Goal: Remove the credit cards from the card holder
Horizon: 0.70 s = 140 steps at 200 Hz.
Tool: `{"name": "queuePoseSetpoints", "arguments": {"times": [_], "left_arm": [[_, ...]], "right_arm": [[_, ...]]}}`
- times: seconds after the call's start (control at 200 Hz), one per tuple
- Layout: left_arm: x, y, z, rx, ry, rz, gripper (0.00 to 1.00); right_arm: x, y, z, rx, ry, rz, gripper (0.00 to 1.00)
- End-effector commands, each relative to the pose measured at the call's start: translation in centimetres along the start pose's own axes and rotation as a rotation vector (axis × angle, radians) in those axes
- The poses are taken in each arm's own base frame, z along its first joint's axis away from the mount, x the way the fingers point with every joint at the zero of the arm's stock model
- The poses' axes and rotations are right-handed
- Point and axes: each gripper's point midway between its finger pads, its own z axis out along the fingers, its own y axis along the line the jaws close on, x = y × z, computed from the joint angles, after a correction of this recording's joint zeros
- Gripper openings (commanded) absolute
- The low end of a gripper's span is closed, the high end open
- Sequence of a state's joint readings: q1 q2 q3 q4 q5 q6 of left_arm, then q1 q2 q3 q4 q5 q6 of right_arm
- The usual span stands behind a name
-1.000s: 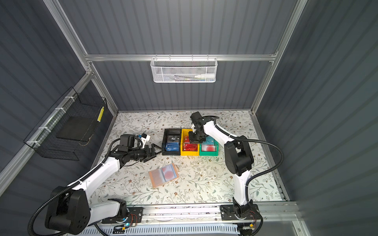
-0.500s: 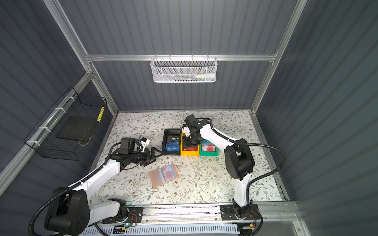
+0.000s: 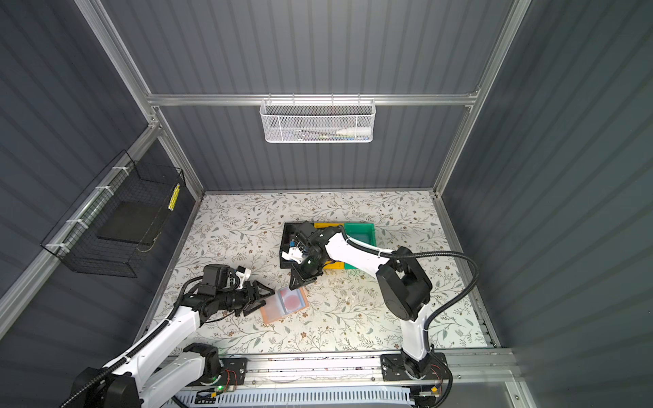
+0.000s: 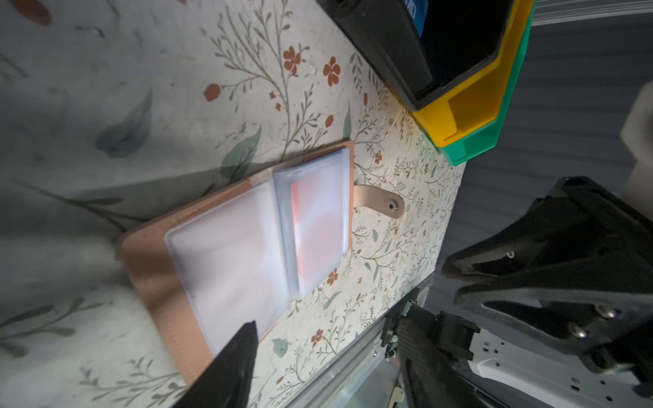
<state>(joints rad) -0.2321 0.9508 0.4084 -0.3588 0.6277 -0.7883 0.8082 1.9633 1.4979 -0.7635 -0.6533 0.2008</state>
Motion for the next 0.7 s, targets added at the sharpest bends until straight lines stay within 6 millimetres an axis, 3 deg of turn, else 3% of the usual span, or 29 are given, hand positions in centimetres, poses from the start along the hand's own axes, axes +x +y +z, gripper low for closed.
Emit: {"name": "queuePoseSetpoints", "arguments": {"times": [0.0, 0.105, 0.475, 0.695], "left_arm": [[0.7, 3.0, -0.1, -0.133, 0.001, -0.06, 0.61], [0.9, 3.8, 0.3, -0.16, 0.017, -0.079, 0.59], [1.2, 5.6, 1.4, -0.189, 0.029, -0.115, 0.36], [0.9, 5.9, 1.8, -0.192, 0.025, -0.12, 0.33]], "right_arm": [[1.1, -2.4, 1.6, 0.049, 0.049, 0.047, 0.21], [1.5, -3.5, 2.5, 0.076, 0.08, 0.059, 0.21], [1.8, -5.5, 4.1, 0.122, 0.112, 0.088, 0.19], [2.1, -6.1, 4.5, 0.13, 0.127, 0.092, 0.16]]}}
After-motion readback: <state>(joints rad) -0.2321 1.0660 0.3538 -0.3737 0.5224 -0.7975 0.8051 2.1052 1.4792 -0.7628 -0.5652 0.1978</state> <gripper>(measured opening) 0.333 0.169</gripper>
